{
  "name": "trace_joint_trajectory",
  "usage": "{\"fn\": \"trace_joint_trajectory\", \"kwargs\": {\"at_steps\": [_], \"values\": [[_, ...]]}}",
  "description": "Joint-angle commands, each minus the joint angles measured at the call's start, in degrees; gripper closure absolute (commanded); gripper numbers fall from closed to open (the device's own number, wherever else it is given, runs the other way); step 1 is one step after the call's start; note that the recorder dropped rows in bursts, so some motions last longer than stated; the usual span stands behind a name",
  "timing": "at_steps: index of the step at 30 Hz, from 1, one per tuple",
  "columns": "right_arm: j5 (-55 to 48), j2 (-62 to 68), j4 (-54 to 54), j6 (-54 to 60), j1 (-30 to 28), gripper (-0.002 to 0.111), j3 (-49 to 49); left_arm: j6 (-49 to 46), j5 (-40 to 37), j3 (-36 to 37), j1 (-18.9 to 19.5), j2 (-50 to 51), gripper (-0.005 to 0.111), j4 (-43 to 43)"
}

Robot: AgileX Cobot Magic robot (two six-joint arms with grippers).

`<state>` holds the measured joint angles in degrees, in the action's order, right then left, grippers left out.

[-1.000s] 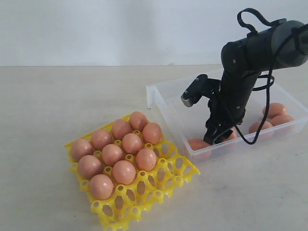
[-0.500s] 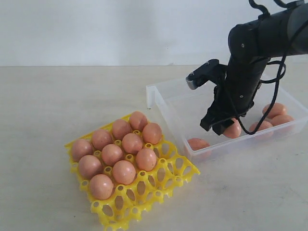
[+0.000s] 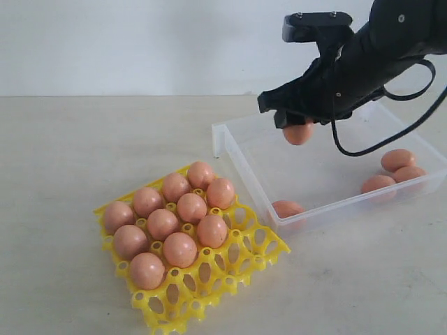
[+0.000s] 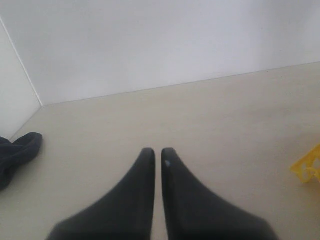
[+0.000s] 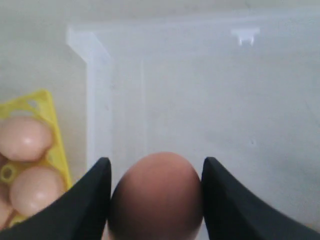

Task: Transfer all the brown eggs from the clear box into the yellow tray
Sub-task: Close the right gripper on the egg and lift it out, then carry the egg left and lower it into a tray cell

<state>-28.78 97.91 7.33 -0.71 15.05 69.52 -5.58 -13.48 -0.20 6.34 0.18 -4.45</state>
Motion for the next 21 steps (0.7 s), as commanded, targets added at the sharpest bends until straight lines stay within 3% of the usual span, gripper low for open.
{"fn": "trace_joint_trajectory", "kwargs": {"at_steps": [1,6,11,17,21], "values": [[13.3,-4.5,1.5,-0.7,4.7,0.108,-7.6,0.2,0.2,0.2,-0.3,-0.2,0.103,0.1],[29.5,-7.5,1.6,-1.1,12.4,0.108,-19.3,0.2,0.2,0.2,-0.3,-0.2,0.103,0.1],[38.5,-8.4,5.9,-4.5,18.5,0.108,-25.5,0.2,0.2,0.2,-0.3,-0.2,0.103,0.1],[44.9,-11.9,5.4,-4.7,20.1,0.108,-26.1,0.2,0.2,0.2,-0.3,-0.2,0.103,0.1],[56.0,-16.9,5.7,-6.3,19.8,0.108,-26.1,0.2,0.2,0.2,-0.3,-0.2,0.103,0.1]]}}
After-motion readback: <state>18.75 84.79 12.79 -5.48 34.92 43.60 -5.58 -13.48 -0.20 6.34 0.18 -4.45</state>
